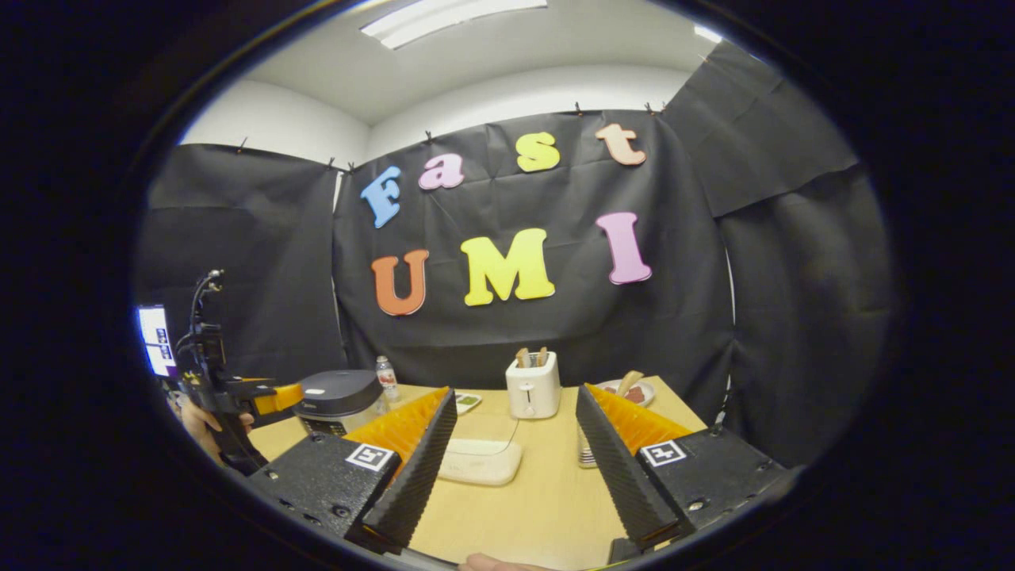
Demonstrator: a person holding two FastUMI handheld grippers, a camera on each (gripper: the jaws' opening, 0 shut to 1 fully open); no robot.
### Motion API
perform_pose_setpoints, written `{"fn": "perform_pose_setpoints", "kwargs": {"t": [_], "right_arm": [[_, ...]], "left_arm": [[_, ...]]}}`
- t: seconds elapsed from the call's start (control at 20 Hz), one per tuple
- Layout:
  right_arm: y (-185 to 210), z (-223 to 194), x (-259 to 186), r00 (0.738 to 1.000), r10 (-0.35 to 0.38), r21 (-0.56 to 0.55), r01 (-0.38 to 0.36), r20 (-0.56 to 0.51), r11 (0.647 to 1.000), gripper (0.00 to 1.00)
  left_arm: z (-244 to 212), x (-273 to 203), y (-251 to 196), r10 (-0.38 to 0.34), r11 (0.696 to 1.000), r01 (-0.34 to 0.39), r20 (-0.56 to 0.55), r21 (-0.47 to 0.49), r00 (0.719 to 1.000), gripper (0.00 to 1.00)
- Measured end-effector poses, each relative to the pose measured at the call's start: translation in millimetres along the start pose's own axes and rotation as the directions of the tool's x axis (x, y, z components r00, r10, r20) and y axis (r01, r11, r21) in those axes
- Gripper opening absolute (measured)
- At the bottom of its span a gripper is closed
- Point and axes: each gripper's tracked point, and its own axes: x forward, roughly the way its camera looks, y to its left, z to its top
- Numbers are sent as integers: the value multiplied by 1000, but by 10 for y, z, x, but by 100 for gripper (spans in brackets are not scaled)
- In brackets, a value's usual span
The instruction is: Close the left gripper, press the button to open the rice cooker; take a wooden spoon from the chopstick holder with the right hand, scoop a spoonful of rice and pour it into the rice cooker, then put the wooden spoon back into the chopstick holder.
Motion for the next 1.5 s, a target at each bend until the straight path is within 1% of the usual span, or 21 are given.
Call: {"fn": "perform_pose_setpoints", "kwargs": {"t": [0.05,0.3,0.45,0.55,0.7,0.75,0.9,0.95,1.1,1.25,1.4,1.5], "right_arm": [[-13,7,-11,1000,-1,5,1,2,1000,98],[-107,32,-10,1000,-19,11,19,7,1000,98],[-202,-6,49,999,-48,24,48,-17,999,98],[-279,-41,65,996,-79,25,80,-40,997,98],[-239,144,9,997,-73,42,73,-14,996,98],[-257,187,-18,997,-82,29,83,-4,996,98],[-409,275,-108,988,-152,-21,153,21,988,98],[-374,279,-133,987,-158,-27,158,22,987,98],[-279,237,-152,991,-137,-36,137,5,990,98],[-279,217,-132,990,-142,-55,141,-1,988,98],[-267,176,-95,990,-141,-54,141,-12,989,98],[-273,141,-93,989,-146,-57,144,-21,988,98]], "left_arm": [[29,-47,-55,-4,1000,4,14,4,1000,94],[180,-276,-345,-9,1000,7,84,23,996,94],[186,-380,-550,-50,999,50,81,-6,996,94],[189,-438,-632,-73,997,75,84,-19,994,94],[185,-500,-667,-80,997,79,85,17,993,94],[180,-530,-686,-86,996,84,83,19,993,94],[216,-594,-696,-108,994,110,88,-18,990,94],[211,-609,-679,-112,993,115,90,-29,990,94],[127,-596,-648,-117,991,120,67,-57,991,94],[112,-601,-632,-120,991,124,68,-55,990,94],[112,-614,-687,-144,988,148,68,-53,987,94],[130,-632,-676,-147,987,150,75,-48,986,94]]}}
